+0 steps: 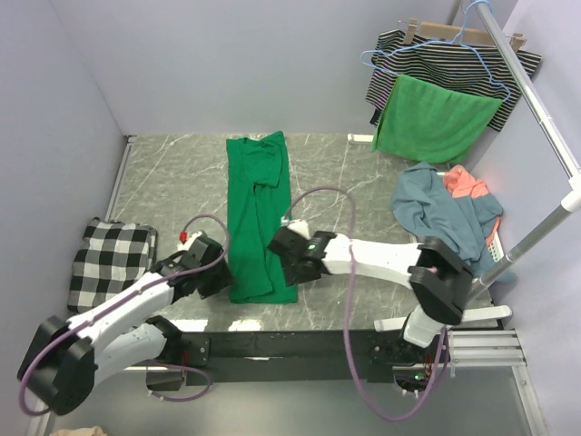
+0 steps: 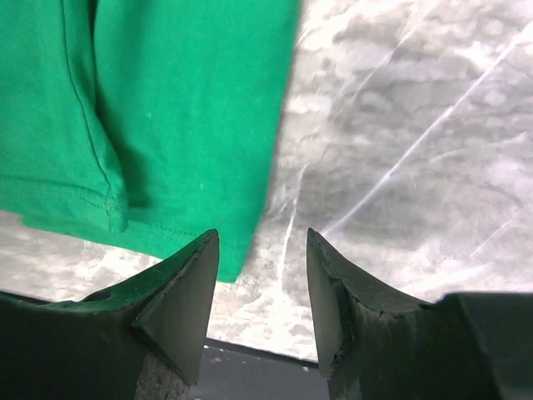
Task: Fold and stack the t-shirts
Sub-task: Grab the bottom of the folded rectangular tshirt with both arms
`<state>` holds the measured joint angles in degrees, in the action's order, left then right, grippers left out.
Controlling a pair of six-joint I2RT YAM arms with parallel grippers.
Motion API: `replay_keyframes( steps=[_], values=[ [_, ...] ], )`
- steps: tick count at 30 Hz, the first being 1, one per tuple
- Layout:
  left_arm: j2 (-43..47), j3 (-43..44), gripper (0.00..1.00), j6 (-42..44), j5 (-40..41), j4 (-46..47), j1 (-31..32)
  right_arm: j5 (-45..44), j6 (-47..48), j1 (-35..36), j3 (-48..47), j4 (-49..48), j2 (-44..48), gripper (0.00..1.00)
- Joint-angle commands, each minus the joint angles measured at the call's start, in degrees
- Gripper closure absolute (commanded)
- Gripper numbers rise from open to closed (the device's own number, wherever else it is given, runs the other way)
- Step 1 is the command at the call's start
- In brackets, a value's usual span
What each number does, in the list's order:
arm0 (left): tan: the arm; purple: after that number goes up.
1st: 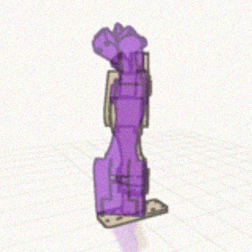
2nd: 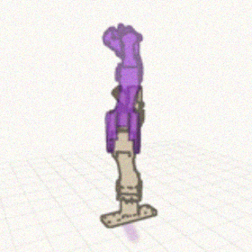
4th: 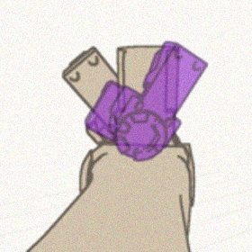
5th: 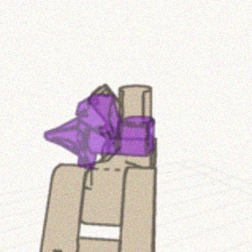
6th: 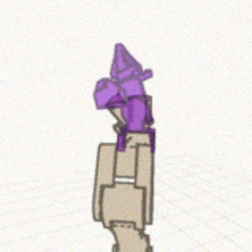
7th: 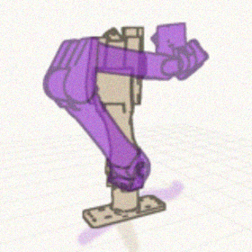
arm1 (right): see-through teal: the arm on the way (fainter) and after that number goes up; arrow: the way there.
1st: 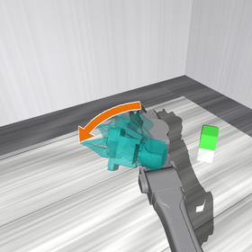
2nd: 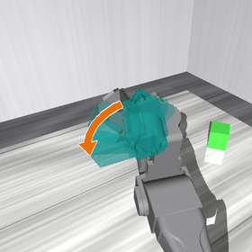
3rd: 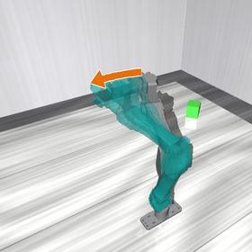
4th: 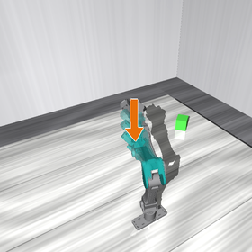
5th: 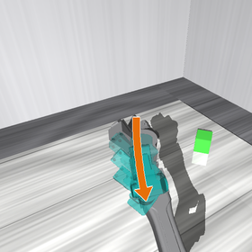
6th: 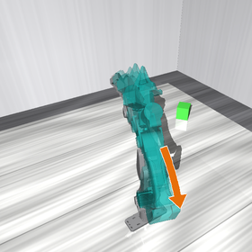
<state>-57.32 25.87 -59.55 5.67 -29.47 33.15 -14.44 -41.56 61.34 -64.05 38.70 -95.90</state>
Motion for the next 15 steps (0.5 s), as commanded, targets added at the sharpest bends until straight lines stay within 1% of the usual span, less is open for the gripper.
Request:
replay_keyframes(
  steps=[1, 2, 3, 5, 6, 8, 9, 12, 13, 15],
  values=[
    [5.3, 2.1, 0.34, 0.0, 2.2, -1.8, 0.1, 9.1, 0.0, -7.1, 8.7, -9.6, 7.7, 0.46],
    [6.4, 1.8, 0.32, -0.2, 1.8, -1.6, 0.1, 11.6, 0.1, -8.6, 12.2, -14.0, 8.9, 0.46],
    [6.8, 1.5, 0.31, -0.4, 0.9, -1.2, 0.0, 17.3, 0.5, -11.0, 13.8, -16.4, 9.9, 0.46],
    [7.2, 0.4, 0.33, -0.3, -0.5, -0.6, 0.0, 21.3, 0.7, -12.5, 16.2, -21.4, 12.0, 0.46],
    [7.3, 0.1, 0.35, -0.3, -1.2, 0.6, 0.1, 24.3, 1.1, -12.9, 17.5, -22.5, 12.5, 0.46],
    [7.5, -1.3, 0.38, -0.2, -3.3, 1.9, 0.1, 26.4, 1.3, -12.8, 18.0, -24.1, 12.4, 0.47],
    [7.7, -1.9, 0.38, -0.6, -3.9, 2.7, 0.1, 28.6, 1.2, -12.9, 18.3, -24.8, 12.3, 0.47],
    [8.1, -3.5, 0.39, -1.2, -5.2, 3.6, 0.1, 31.5, 0.6, -12.8, 19.6, -27.3, 11.8, 0.47],
    [8.5, -4.2, 0.39, -1.3, -6.9, 4.2, 0.2, 33.1, 0.5, -12.9, 20.0, -27.9, 11.7, 0.47],
    [9.1, -5.2, 0.39, -2.1, -7.9, 4.7, 0.1, 34.2, 0.1, -12.9, 20.8, -29.3, 11.5, 0.47]
  ],
)
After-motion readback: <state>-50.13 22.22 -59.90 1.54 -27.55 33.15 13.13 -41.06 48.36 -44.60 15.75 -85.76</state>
